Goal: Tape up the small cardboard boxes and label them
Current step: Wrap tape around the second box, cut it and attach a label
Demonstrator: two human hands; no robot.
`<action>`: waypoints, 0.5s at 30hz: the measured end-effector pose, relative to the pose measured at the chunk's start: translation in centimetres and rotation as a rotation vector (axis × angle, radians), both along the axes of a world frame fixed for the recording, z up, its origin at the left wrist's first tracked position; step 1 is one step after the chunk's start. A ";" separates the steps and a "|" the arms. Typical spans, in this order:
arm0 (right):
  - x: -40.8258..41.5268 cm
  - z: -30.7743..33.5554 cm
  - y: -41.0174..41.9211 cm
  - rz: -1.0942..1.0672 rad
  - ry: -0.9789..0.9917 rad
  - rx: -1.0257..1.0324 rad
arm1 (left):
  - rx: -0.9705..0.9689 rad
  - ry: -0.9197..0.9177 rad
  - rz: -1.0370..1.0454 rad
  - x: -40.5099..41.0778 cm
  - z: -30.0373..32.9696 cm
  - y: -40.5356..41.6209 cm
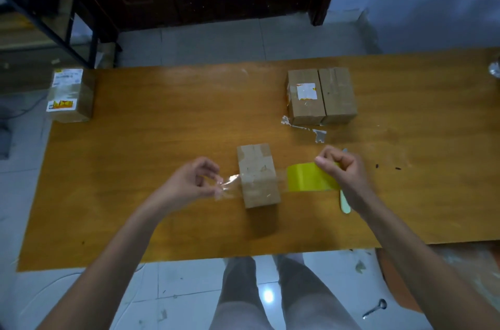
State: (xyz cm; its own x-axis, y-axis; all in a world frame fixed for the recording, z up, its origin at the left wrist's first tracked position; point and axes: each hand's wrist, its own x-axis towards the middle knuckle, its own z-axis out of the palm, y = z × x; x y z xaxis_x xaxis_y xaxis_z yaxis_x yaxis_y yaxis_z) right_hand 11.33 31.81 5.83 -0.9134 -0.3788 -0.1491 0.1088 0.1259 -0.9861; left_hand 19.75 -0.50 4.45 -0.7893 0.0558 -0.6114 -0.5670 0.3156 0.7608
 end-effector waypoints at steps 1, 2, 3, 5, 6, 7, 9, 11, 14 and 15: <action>-0.5 0.7 -0.1 0.010 0.058 0.016 | 0.028 -0.004 0.064 -0.6 0.1 0.1; -1.2 1.2 -0.2 0.024 0.103 0.051 | 0.049 -0.014 0.107 -1.3 0.1 0.2; -1.9 1.3 -0.3 0.039 0.141 0.100 | 0.053 -0.023 0.127 -1.9 0.0 0.4; -3.0 0.7 -0.6 0.056 0.201 0.206 | 0.029 -0.038 0.139 -3.0 -0.6 0.8; -3.4 0.1 -0.7 0.056 0.209 0.247 | 0.014 -0.051 0.157 -3.5 -1.0 1.2; -3.8 -0.7 -0.9 0.053 0.205 0.275 | 0.000 -0.067 0.184 -3.8 -1.4 1.6; -4.3 -2.2 -1.0 0.049 0.185 0.297 | -0.024 -0.108 0.242 -4.2 -2.2 2.3; -4.6 -3.4 -1.1 0.045 0.177 0.304 | -0.037 -0.169 0.287 -4.2 -2.8 2.8; -5.0 -4.4 -1.1 0.053 0.197 0.305 | -0.008 -0.229 0.357 -3.8 -3.6 3.2; -5.1 -4.6 -1.1 0.057 0.205 0.306 | 0.004 -0.236 0.382 -3.7 -3.9 3.2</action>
